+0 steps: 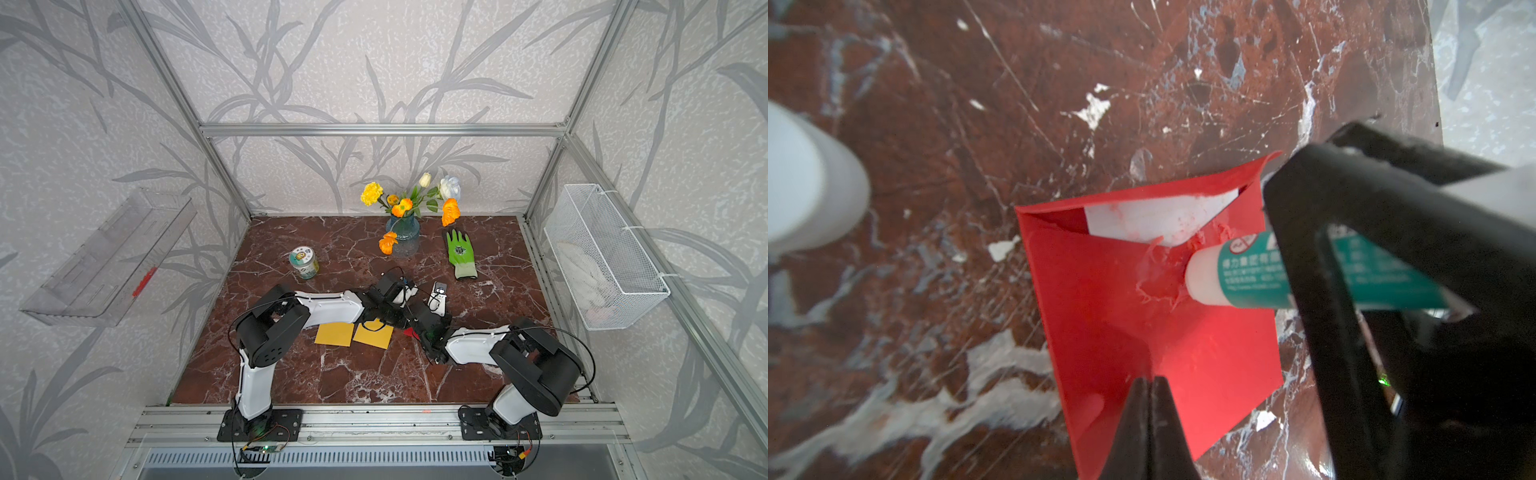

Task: Seal the envelope with a glue stick
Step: Apply the envelope at the center of the board.

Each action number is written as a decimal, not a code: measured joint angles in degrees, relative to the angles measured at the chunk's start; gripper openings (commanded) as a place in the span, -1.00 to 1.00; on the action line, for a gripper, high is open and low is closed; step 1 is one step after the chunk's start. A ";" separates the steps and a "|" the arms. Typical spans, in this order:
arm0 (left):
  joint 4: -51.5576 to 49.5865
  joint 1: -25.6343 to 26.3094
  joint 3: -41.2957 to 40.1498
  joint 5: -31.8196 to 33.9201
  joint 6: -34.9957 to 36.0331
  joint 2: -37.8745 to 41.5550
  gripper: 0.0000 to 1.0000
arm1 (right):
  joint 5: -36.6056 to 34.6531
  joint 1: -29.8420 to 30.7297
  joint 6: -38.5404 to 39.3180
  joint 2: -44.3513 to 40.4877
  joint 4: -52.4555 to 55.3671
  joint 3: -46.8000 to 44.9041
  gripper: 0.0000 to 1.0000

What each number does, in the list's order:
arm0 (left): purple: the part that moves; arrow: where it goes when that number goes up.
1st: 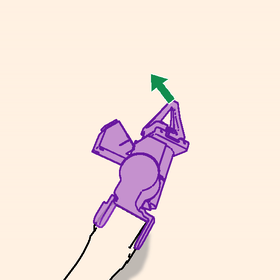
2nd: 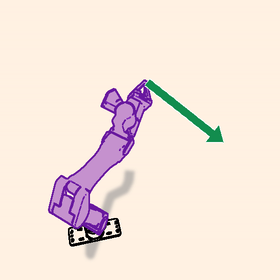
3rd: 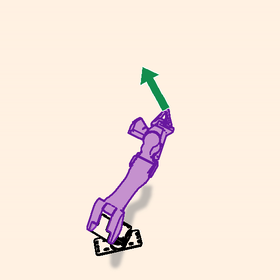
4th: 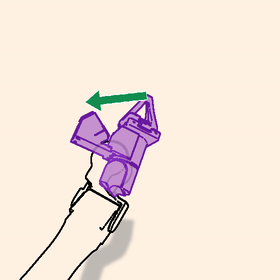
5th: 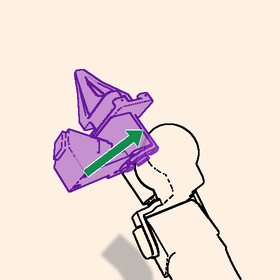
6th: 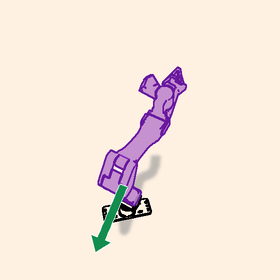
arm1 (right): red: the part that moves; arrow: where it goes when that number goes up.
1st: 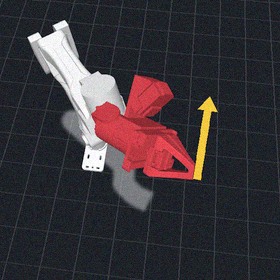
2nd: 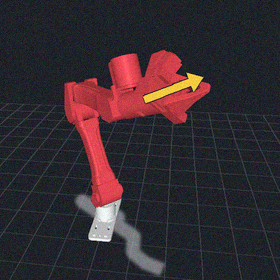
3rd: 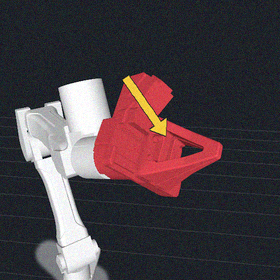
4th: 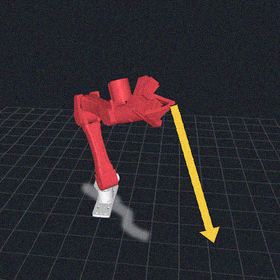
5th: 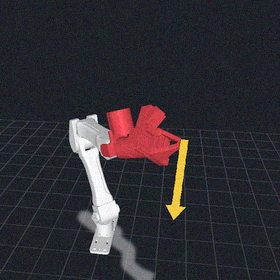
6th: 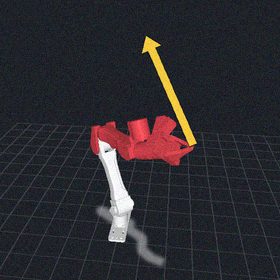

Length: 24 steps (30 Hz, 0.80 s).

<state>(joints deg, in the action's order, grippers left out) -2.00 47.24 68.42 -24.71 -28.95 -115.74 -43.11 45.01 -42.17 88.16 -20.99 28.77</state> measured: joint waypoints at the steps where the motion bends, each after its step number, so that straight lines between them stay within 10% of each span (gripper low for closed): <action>1: 0.00 0.00 0.00 0.00 0.00 0.00 -1.00 | 0.00 0.00 -0.17 0.02 0.07 0.02 -1.00; 24: -0.20 -0.90 0.00 -0.39 -0.15 0.00 -1.00 | 0.48 0.04 -7.78 4.57 -6.32 1.40 -1.00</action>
<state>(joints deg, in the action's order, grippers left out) -2.20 46.35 68.42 -25.10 -29.10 -115.74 -42.63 45.06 -49.95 92.73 -27.31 30.17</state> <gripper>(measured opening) 0.048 0.252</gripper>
